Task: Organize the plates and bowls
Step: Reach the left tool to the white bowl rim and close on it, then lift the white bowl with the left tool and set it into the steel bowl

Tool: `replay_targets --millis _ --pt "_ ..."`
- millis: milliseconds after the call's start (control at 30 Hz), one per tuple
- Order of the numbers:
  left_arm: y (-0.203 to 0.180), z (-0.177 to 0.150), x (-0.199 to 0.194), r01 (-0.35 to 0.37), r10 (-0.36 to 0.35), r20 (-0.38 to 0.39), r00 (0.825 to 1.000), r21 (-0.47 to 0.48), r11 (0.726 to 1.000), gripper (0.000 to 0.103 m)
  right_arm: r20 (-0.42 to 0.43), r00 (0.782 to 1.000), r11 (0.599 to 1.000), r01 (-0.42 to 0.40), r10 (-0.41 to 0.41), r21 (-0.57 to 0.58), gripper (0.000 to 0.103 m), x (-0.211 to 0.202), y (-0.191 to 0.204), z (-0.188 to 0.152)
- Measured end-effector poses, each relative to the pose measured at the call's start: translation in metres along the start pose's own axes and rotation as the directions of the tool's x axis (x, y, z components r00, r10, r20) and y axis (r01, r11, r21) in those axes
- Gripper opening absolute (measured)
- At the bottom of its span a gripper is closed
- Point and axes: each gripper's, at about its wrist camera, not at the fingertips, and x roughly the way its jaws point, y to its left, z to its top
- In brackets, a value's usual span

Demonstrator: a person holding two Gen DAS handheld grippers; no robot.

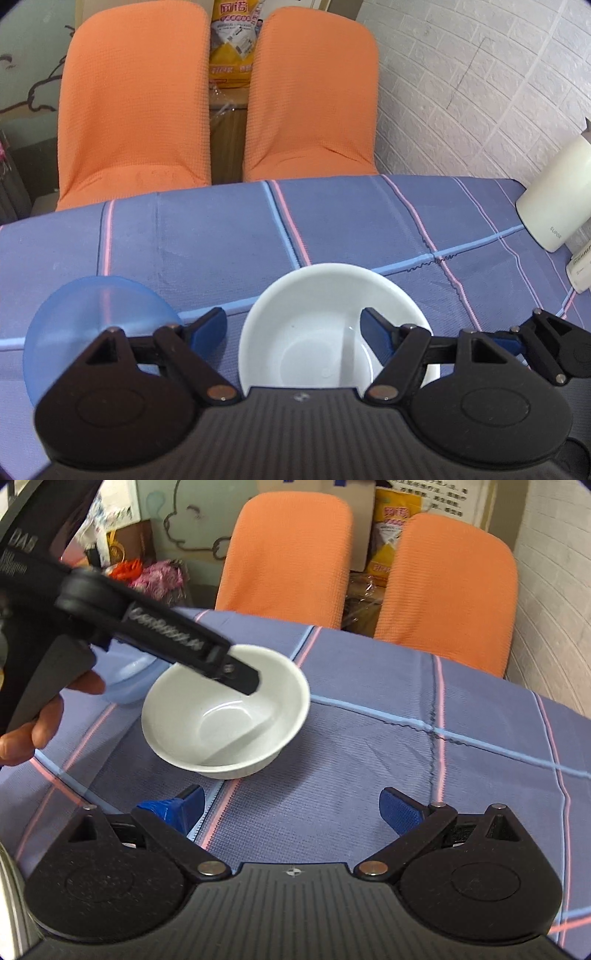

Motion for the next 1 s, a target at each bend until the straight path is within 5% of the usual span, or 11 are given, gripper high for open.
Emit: replay_targets --millis 433,633,1000 --pt "-0.004 -0.006 0.014 0.046 -0.046 -0.024 0.999 0.023 0.999 0.067 -0.039 0.999 0.998 -0.025 0.022 -0.066 0.089 0.024 0.013 0.012" --pt "-0.003 -0.01 0.014 0.043 -0.041 -0.031 0.999 0.043 0.998 0.047 0.034 0.999 0.981 0.029 -0.023 -0.191 0.086 0.024 0.023 0.018" --pt "-0.01 -0.022 0.003 0.065 -0.063 -0.028 0.998 0.061 0.996 0.047 0.141 0.99 0.989 -0.003 0.024 -0.148 0.083 0.012 0.022 0.021"
